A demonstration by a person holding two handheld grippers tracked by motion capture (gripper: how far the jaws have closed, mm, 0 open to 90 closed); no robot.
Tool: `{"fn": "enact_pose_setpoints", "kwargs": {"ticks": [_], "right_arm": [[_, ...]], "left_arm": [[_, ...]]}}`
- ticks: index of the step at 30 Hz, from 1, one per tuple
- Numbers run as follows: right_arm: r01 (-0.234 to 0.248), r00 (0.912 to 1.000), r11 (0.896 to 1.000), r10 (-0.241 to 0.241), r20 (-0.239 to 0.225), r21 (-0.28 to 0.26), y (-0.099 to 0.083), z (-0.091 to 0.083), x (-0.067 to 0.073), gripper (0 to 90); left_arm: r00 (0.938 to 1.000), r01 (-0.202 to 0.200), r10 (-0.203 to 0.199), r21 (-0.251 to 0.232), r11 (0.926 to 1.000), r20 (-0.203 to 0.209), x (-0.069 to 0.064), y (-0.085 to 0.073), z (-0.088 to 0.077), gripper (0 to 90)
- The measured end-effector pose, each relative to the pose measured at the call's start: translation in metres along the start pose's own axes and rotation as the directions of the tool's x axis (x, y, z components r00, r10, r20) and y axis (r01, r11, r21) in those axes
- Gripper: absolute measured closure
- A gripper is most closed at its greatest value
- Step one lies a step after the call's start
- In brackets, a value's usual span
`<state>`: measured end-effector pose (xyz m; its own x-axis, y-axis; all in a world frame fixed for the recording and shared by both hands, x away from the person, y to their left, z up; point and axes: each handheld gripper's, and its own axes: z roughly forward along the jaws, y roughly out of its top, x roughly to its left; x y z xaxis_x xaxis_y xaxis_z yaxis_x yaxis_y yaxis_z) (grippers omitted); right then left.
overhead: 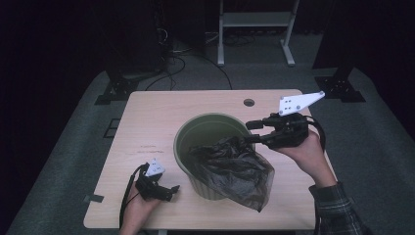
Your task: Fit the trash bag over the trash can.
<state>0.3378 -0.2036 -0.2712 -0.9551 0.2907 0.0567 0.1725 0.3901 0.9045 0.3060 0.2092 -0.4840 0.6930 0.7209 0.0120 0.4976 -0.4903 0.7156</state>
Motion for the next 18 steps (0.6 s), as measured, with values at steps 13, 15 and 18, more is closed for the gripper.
{"fn": "enact_pose_setpoints", "kwargs": {"ticks": [13, 15, 18], "right_arm": [[-0.018, 0.9924, 0.999, 0.021, -0.121, 0.03, 0.002, 0.039, 0.002, 45.6], [-0.012, 0.9918, 0.997, 0.021, -0.126, 0.071, 0.0, 0.046, 0.003, 56.6], [0.001, 0.9886, 0.992, 0.019, -0.15, 0.127, -0.003, 0.052, 0.004, 83.0]], "left_arm": [[1.0, 0.0, 0.0, 0.0, 1.0, 0.0, 0.0, 0.0, 0.0, 0.0], [1.0, 0.0, 0.0, 0.0, 1.0, 0.0, 0.0, 0.0, 0.0, 0.0], [1.0, 0.0, 0.0, 0.0, 1.0, 0.0, 0.0, 0.0, 0.0, 0.0]]}}
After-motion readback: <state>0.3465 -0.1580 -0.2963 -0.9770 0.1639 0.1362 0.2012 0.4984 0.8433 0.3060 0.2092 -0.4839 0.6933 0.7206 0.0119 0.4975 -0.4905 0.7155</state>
